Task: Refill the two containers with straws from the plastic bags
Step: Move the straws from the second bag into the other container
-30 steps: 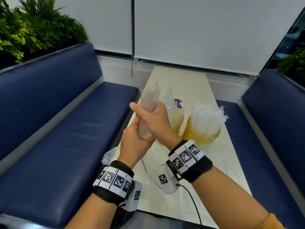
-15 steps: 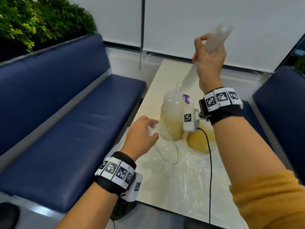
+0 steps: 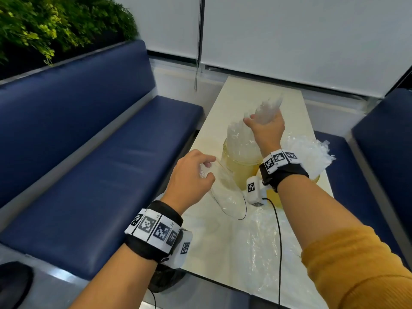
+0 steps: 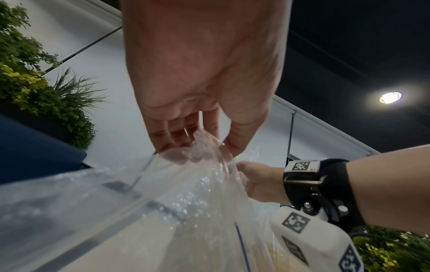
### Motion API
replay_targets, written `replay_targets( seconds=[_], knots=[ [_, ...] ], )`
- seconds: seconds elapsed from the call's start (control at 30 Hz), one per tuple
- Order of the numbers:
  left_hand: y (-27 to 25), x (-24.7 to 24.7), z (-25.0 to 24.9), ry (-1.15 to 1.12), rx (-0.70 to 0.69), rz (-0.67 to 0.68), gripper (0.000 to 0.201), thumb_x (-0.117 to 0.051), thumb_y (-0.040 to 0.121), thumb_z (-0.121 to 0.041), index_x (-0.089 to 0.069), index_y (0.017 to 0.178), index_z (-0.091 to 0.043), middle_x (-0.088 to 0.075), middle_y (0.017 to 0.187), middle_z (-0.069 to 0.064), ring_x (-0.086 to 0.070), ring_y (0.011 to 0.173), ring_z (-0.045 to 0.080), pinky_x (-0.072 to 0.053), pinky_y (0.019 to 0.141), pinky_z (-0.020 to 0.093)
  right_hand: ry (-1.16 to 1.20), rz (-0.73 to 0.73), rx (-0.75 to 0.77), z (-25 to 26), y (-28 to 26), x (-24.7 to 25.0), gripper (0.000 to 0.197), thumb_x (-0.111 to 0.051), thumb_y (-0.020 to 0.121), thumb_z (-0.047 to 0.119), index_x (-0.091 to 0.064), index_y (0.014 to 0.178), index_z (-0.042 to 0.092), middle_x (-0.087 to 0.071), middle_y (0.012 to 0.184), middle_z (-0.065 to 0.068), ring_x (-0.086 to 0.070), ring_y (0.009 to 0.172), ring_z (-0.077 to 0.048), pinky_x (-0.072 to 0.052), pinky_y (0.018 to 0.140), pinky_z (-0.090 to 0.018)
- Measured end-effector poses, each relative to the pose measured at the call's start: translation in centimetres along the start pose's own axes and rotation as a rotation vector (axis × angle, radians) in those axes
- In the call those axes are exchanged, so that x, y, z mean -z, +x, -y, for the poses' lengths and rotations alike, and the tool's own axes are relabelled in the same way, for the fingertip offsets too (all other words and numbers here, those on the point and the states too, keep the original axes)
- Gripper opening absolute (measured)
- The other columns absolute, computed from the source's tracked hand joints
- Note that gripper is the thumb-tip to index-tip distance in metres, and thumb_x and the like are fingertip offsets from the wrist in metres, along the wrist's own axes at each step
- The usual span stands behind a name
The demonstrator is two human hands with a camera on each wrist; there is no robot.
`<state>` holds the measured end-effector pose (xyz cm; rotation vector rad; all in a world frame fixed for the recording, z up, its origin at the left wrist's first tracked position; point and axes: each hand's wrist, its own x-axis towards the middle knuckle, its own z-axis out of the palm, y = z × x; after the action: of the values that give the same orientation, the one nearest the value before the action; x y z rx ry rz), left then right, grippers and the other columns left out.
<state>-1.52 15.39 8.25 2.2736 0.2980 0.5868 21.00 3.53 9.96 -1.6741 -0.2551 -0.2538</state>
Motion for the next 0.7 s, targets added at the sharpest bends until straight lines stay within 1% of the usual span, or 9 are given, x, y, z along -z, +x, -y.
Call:
replay_targets(
  seconds=[0.07, 0.13, 0.23, 0.3, 0.37, 0.43, 0.5, 0.6, 0.7],
  knots=[
    [0.1, 0.1, -0.1, 0.003, -0.015, -0.009, 0.036, -0.071, 0.083, -0.014, -0.072, 0.118, -0.026, -0.063, 0.1, -0.01, -0.059, 0.091, 0.009, -0.054, 0.085, 0.03, -0.037, -0.025, 0.17, 1.3, 0.4, 0.4, 0.07, -0.088, 0.062, 0.018, -0.052, 0.122, 0.024, -0.071, 0.1, -0.001, -0.072, 0.084, -0.011, -0.061, 0.08, -0.029],
    [0.3, 0.2, -0.2, 0.002, -0.028, -0.015, 0.036, -0.07, 0.083, -0.012, -0.072, 0.116, -0.025, -0.063, 0.098, -0.01, -0.057, 0.088, 0.006, -0.05, 0.082, 0.023, -0.125, 0.001, 0.333, 2.4, 1.2, 0.7, 0.073, -0.085, 0.064, 0.015, -0.047, 0.125, 0.029, -0.069, 0.099, 0.002, -0.072, 0.078, -0.01, -0.061, 0.078, -0.032],
    [0.5, 0.5, -0.4, 0.008, -0.042, -0.017, 0.036, -0.07, 0.083, -0.011, -0.073, 0.117, -0.024, -0.063, 0.098, -0.01, -0.056, 0.088, 0.005, -0.045, 0.082, 0.019, -0.272, 0.056, 0.478, 2.8, 2.3, 0.9, 0.065, -0.085, 0.066, 0.024, -0.052, 0.122, 0.033, -0.066, 0.101, 0.006, -0.071, 0.077, -0.009, -0.06, 0.078, -0.039],
    [0.5, 0.6, -0.6, 0.01, -0.049, -0.017, 0.037, -0.07, 0.083, -0.012, -0.073, 0.118, -0.023, -0.064, 0.099, -0.01, -0.058, 0.091, 0.006, -0.048, 0.084, 0.02, -0.327, 0.045, 0.506, 2.4, 2.3, 1.0, 0.055, -0.086, 0.07, 0.035, -0.058, 0.117, 0.028, -0.066, 0.098, 0.007, -0.068, 0.08, -0.008, -0.057, 0.08, -0.031],
    [0.4, 0.8, -0.8, 0.005, -0.051, -0.017, 0.037, -0.07, 0.083, -0.011, -0.073, 0.118, -0.023, -0.064, 0.099, -0.01, -0.06, 0.093, 0.007, -0.049, 0.086, 0.021, -0.336, 0.01, 0.503, 1.8, 1.9, 1.1, 0.04, -0.076, 0.082, 0.049, -0.062, 0.106, 0.021, -0.068, 0.088, 0.005, -0.062, 0.077, -0.007, -0.05, 0.073, -0.025],
    [0.4, 0.9, -0.9, 0.004, -0.047, -0.018, 0.037, -0.069, 0.084, -0.011, -0.072, 0.118, -0.023, -0.064, 0.1, -0.01, -0.06, 0.094, 0.007, -0.05, 0.089, 0.022, -0.27, 0.007, 0.463, 0.7, 1.2, 1.1, 0.038, -0.052, 0.099, 0.052, -0.062, 0.089, 0.016, -0.064, 0.073, -0.001, -0.054, 0.063, -0.011, -0.046, 0.059, -0.035],
    [0.3, 1.0, -0.9, 0.007, -0.043, -0.016, 0.037, -0.069, 0.084, -0.01, -0.072, 0.119, -0.023, -0.063, 0.1, -0.01, -0.059, 0.093, 0.007, -0.05, 0.089, 0.022, -0.282, -0.001, 0.416, -0.7, 0.6, 1.0, 0.041, -0.036, 0.107, 0.038, -0.06, 0.082, 0.016, -0.064, 0.069, -0.005, -0.052, 0.058, -0.013, -0.045, 0.055, -0.04],
    [0.1, 0.9, -1.1, 0.006, -0.046, -0.008, 0.037, -0.069, 0.083, -0.009, -0.073, 0.118, -0.021, -0.064, 0.099, -0.009, -0.059, 0.091, 0.008, -0.05, 0.086, 0.022, -0.394, 0.049, 0.345, -2.6, 0.2, 1.1, 0.04, -0.034, 0.107, 0.025, -0.07, 0.095, 0.012, -0.074, 0.09, -0.007, -0.067, 0.08, -0.02, -0.054, 0.072, -0.038],
    [-0.1, 0.9, -1.2, 0.006, -0.044, -0.002, 0.037, -0.069, 0.084, -0.009, -0.073, 0.118, -0.021, -0.064, 0.099, -0.009, -0.06, 0.089, 0.009, -0.049, 0.084, 0.019, -0.38, 0.066, 0.304, -3.3, 0.0, 1.2, 0.032, -0.044, 0.104, 0.021, -0.068, 0.116, 0.006, -0.071, 0.112, -0.011, -0.064, 0.105, -0.025, -0.052, 0.092, -0.035]
  ],
)
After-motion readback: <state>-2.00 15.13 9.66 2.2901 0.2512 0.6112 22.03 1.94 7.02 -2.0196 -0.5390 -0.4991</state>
